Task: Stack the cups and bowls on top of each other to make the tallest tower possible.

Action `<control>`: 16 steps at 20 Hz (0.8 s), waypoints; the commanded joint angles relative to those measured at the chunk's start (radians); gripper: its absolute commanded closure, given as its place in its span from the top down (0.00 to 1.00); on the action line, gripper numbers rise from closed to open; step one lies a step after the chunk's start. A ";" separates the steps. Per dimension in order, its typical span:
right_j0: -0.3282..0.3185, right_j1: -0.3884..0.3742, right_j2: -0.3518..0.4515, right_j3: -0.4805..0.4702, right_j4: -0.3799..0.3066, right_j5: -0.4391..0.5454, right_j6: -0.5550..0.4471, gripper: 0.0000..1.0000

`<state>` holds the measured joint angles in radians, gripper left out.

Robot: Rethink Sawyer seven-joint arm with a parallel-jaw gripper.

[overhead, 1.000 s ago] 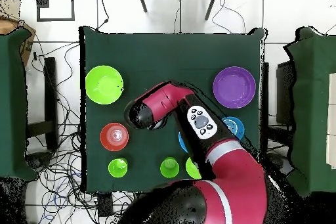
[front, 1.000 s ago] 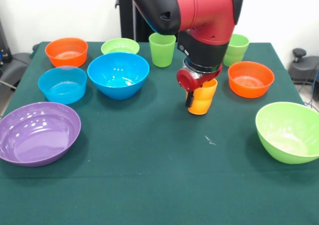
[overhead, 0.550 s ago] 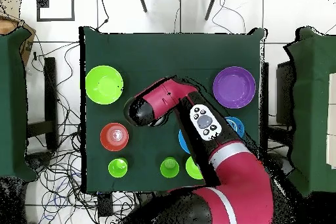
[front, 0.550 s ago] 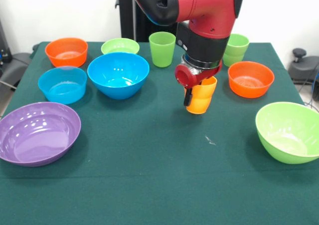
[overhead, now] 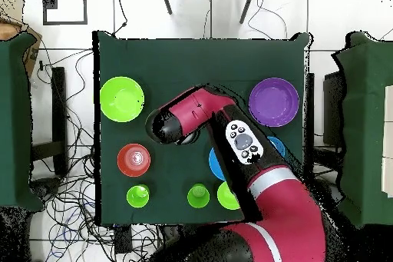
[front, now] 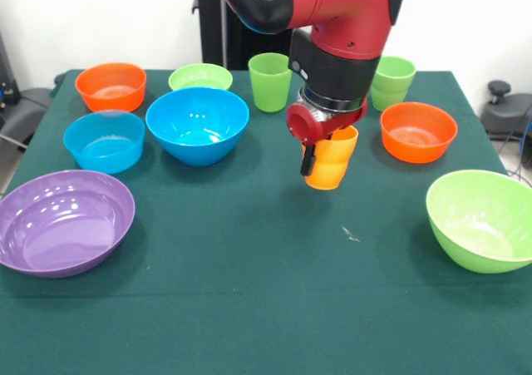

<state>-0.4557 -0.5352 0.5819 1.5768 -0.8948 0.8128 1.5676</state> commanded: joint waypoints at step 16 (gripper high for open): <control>-0.071 0.117 0.031 -0.135 -0.058 0.069 -0.470 0.00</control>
<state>-0.5243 -0.4647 0.5950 1.5017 -0.8981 0.8128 1.4293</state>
